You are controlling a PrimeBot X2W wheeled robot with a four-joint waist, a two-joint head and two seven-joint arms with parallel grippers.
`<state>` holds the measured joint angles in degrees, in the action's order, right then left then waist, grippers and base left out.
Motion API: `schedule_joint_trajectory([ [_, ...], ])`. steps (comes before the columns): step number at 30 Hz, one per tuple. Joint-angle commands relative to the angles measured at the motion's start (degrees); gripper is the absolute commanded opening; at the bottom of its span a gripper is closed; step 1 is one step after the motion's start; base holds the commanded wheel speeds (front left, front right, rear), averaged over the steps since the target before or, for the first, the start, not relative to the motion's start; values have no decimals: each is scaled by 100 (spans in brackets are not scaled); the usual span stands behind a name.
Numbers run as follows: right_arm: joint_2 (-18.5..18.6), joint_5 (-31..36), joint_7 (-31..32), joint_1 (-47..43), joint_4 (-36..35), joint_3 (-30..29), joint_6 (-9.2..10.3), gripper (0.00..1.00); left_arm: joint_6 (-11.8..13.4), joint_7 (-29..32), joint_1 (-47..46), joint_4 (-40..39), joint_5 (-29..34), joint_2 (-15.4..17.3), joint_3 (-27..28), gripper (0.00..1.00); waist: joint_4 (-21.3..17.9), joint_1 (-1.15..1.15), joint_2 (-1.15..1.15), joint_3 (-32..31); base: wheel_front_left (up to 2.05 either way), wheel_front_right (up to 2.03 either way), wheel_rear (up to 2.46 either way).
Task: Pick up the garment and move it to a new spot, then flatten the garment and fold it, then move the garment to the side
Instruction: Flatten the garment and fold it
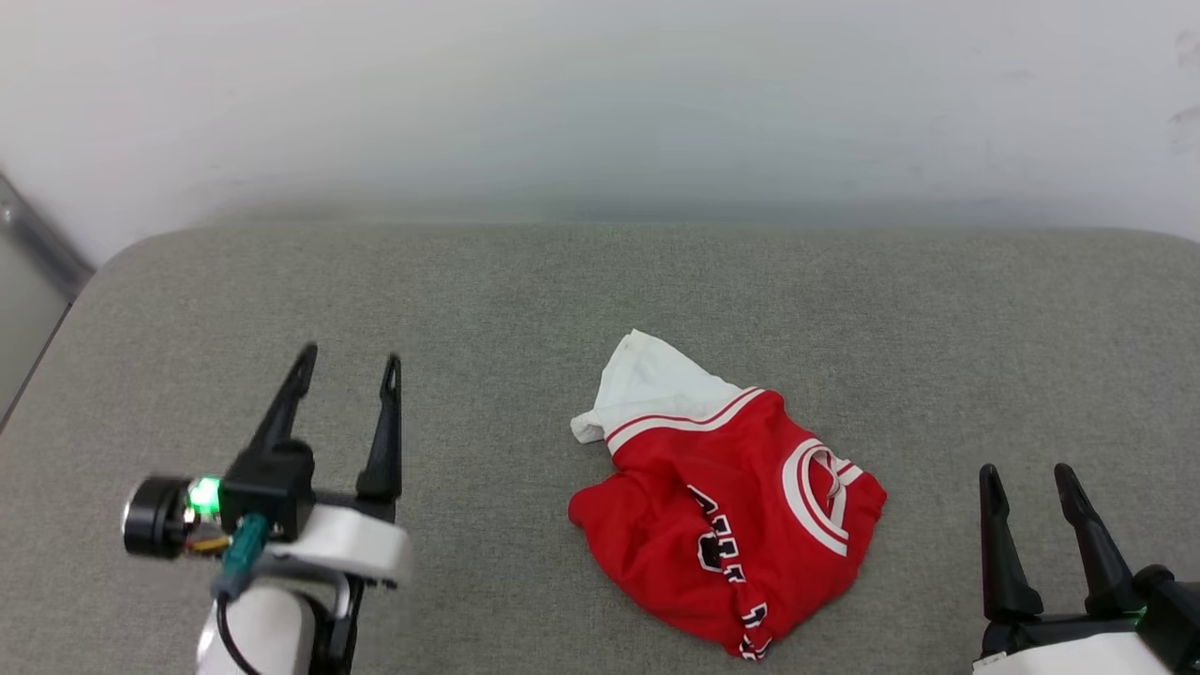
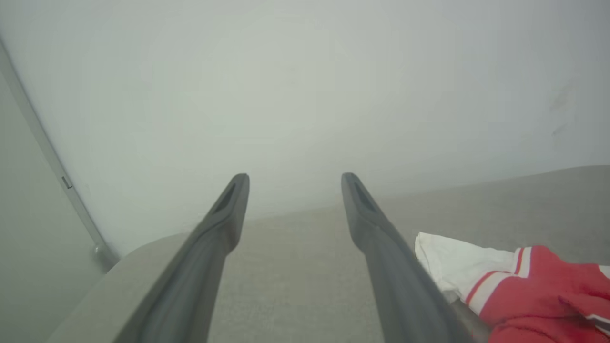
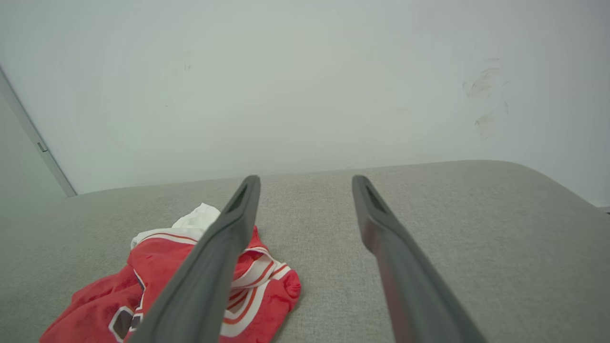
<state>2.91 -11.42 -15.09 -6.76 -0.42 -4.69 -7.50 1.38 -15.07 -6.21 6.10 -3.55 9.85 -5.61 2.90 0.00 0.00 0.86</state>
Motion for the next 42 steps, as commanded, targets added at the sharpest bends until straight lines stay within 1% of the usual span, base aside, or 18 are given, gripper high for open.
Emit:
schedule_joint_trajectory([
  [1,-6,21,-11,102,-35,12,2,100,-121,-14,-351,14,24,48,-11,100,-23,0,0,64,0,0,0],
  [5,-5,39,-11,232,-98,33,2,100,-479,-14,-1332,104,-14,145,-24,100,-108,0,0,306,0,0,0],
  [8,-6,49,-11,345,-139,45,2,100,-690,-14,-2142,424,-167,207,-70,100,-203,0,0,523,0,0,0],
  [11,-5,68,-11,439,-180,71,2,100,-824,85,-2935,953,-364,310,-300,100,-311,0,0,735,0,0,0],
  [13,-5,69,-11,514,-216,76,2,100,-864,355,-3503,1296,-494,407,-558,100,-382,0,0,891,0,0,0],
  [14,-6,68,-11,550,-238,83,2,100,-872,557,-3758,1455,-579,447,-744,100,-414,0,0,962,0,0,0],
  [16,-5,70,-11,620,-259,78,2,100,-874,1058,-4195,1705,-939,541,-1348,100,-483,0,0,1096,0,0,0],
  [19,-6,68,-11,731,-289,76,2,100,-872,1978,-4827,1938,-1646,828,-2309,100,-563,0,0,1280,0,0,0],
  [22,-6,77,-11,821,-311,95,2,100,-874,3062,-5336,2046,-2527,1015,-3248,100,-627,0,0,1448,0,0,0],
  [25,-6,90,-11,940,-335,131,2,100,-874,4067,-5792,2095,-3323,1232,-4074,100,-691,0,0,1611,0,0,0],
  [27,-6,92,-11,1015,-353,156,2,100,-876,4602,-6039,2127,-3757,1331,-4535,100,-752,0,0,1715,0,0,0],
  [30,-6,73,-11,1121,-381,198,2,100,-876,5305,-6355,2167,-4224,1499,-5248,100,-843,0,0,1871,0,0,0],
  [33,-6,53,-11,1205,-413,207,2,100,-876,5816,-6570,2199,-4541,1656,-5897,100,-924,0,0,2017,0,0,0],
  [36,-6,14,-11,1289,-413,207,2,100,-877,6165,-6635,2279,-4912,1767,-6353,100,-1007,0,0,2147,0,0,0],
  [38,-7,-16,-11,1311,-420,208,2,100,-876,6257,-6655,2286,-5049,1822,-6539,100,-1047,0,0,2224,0,0,0],
  [42,-6,-37,-11,1374,-421,219,2,100,-877,6345,-6395,2327,-5256,1838,-6725,100,-1095,0,0,2328,0,0,0],
])
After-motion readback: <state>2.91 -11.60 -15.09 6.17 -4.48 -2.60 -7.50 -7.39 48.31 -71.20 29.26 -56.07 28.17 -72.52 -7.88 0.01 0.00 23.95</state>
